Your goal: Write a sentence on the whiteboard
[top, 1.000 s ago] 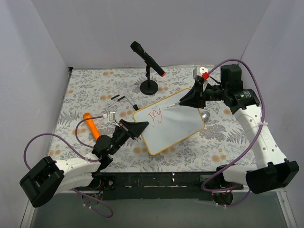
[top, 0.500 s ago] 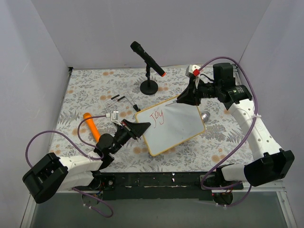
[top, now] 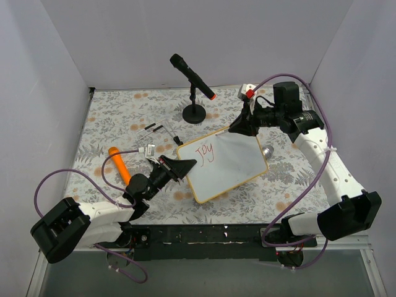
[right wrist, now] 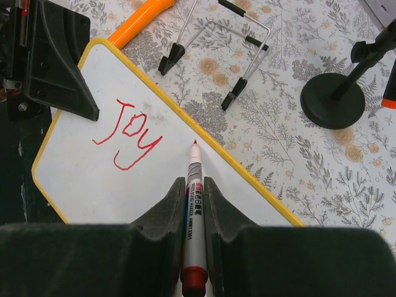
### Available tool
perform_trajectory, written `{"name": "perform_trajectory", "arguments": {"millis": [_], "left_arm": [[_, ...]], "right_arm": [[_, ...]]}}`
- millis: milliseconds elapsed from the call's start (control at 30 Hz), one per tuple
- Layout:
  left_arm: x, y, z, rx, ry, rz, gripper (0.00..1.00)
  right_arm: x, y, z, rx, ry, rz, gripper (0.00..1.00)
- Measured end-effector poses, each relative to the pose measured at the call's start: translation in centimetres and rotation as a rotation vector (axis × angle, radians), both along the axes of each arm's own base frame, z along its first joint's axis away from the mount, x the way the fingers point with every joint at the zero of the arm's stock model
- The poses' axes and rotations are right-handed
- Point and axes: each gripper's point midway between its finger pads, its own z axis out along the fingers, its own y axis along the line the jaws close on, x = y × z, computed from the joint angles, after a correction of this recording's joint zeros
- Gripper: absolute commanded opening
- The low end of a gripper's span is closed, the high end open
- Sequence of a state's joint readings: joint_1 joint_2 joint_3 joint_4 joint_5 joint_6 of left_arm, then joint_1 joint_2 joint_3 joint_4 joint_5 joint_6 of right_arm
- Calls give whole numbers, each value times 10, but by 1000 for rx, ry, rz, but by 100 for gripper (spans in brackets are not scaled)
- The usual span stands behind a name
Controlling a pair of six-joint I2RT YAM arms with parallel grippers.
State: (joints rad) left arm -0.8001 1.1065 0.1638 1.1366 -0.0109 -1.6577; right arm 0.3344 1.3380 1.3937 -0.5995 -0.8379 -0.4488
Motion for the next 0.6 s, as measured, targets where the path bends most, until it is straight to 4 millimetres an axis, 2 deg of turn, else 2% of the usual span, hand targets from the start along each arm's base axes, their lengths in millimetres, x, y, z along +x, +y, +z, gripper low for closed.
{"name": "perform_trajectory", "arguments": {"millis": [267, 600], "left_arm": [[2, 1, -3, 7, 8, 10, 0], [2, 2, 0, 1, 3, 13, 0]], "right_arm": [[1, -1, -8, -12, 10, -10, 1], [-9, 0, -1, 7, -10, 34, 1]]}}
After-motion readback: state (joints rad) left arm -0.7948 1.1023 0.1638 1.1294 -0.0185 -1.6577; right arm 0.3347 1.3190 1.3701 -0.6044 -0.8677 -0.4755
